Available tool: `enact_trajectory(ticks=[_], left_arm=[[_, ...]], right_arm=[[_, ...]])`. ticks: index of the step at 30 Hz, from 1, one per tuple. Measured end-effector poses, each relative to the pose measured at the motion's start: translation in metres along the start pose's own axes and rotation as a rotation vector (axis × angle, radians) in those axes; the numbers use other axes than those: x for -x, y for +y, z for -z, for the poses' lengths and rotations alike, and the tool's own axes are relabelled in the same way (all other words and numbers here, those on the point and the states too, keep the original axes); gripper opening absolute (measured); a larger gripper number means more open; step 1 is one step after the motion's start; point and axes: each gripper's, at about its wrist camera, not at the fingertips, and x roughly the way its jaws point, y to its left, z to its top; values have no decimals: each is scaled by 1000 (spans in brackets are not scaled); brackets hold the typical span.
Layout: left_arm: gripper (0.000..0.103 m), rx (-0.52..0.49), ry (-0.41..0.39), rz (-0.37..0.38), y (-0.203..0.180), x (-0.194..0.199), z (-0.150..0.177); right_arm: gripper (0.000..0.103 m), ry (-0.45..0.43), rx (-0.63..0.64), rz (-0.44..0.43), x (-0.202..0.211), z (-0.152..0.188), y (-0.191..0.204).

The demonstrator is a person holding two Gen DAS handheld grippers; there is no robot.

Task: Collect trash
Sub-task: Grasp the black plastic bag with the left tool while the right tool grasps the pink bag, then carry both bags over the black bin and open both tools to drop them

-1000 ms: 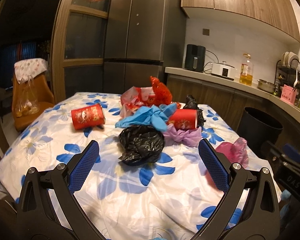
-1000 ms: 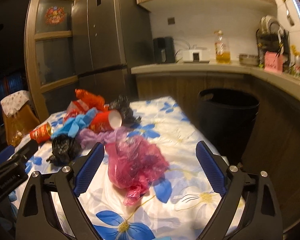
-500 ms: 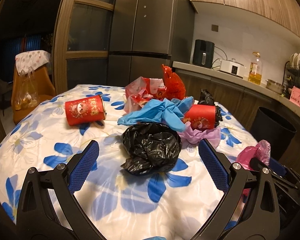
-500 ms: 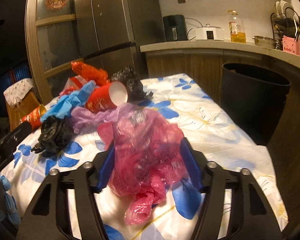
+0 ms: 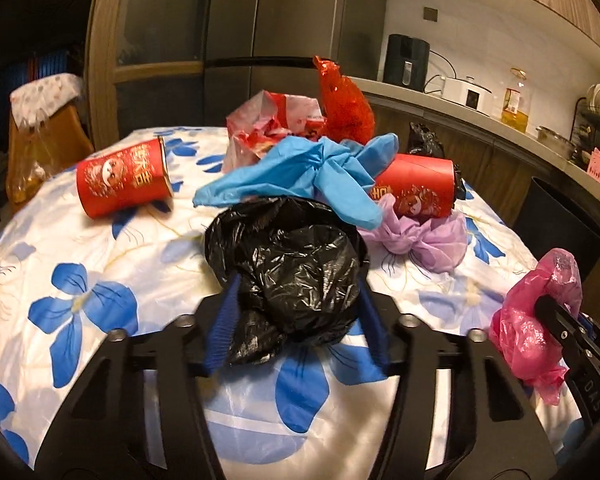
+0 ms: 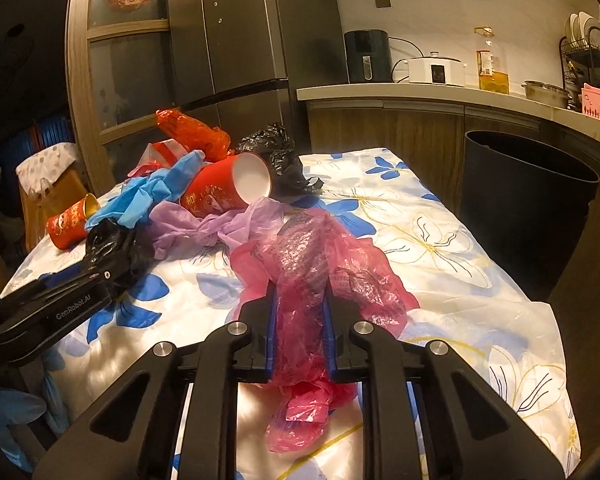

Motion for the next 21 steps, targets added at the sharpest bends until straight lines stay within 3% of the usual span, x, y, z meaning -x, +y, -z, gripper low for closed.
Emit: enact_trajectory(ticks=[2,8,21], left_arm=[[33,-5,3,5,-1,1,2],[17,-4,-1,17,1,12,3],[16,-16,-56,88,-4,87,11]], right_arm=[[17,-3,-3,-1,3,-1,0],[15,-29,-14,1,18,-7,-2],[15,-89,-33,3,59,-15,-16]])
